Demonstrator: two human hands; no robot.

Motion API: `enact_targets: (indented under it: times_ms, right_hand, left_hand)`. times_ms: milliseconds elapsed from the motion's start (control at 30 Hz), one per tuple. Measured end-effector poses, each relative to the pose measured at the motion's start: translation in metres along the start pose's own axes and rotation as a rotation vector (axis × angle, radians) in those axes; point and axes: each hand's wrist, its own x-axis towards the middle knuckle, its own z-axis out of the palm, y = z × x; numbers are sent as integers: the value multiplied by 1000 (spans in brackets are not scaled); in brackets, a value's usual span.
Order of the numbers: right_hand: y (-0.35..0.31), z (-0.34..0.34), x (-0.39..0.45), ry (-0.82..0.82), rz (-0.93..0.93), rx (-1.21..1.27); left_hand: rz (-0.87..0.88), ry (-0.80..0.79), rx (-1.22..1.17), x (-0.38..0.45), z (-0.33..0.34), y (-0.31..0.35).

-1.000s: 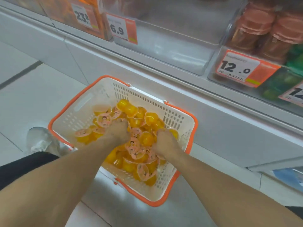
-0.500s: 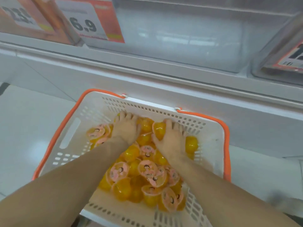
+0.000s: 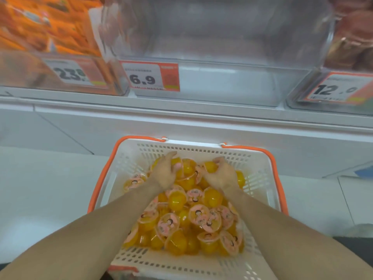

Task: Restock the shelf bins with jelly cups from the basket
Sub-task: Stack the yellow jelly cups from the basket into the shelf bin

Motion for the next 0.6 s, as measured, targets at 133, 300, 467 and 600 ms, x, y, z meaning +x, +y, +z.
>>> enact_targets:
  times_ms: [133, 300, 467, 600]
  right_hand:
    - [-9, -6, -19, 62, 18, 257]
    - [-41, -25, -47, -53, 81, 771]
    - [-62, -53, -67, -118, -62, 721]
    - [-71, -92, -80, -34, -241, 389]
  left_hand:
    - [-289, -102, -761, -19, -15, 15]
    - [-394, -383, -1216, -43, -32, 38]
    - [-262, -497, -1165, -42, -28, 64]
    - [-226, -658, -1123, -39, -38, 95]
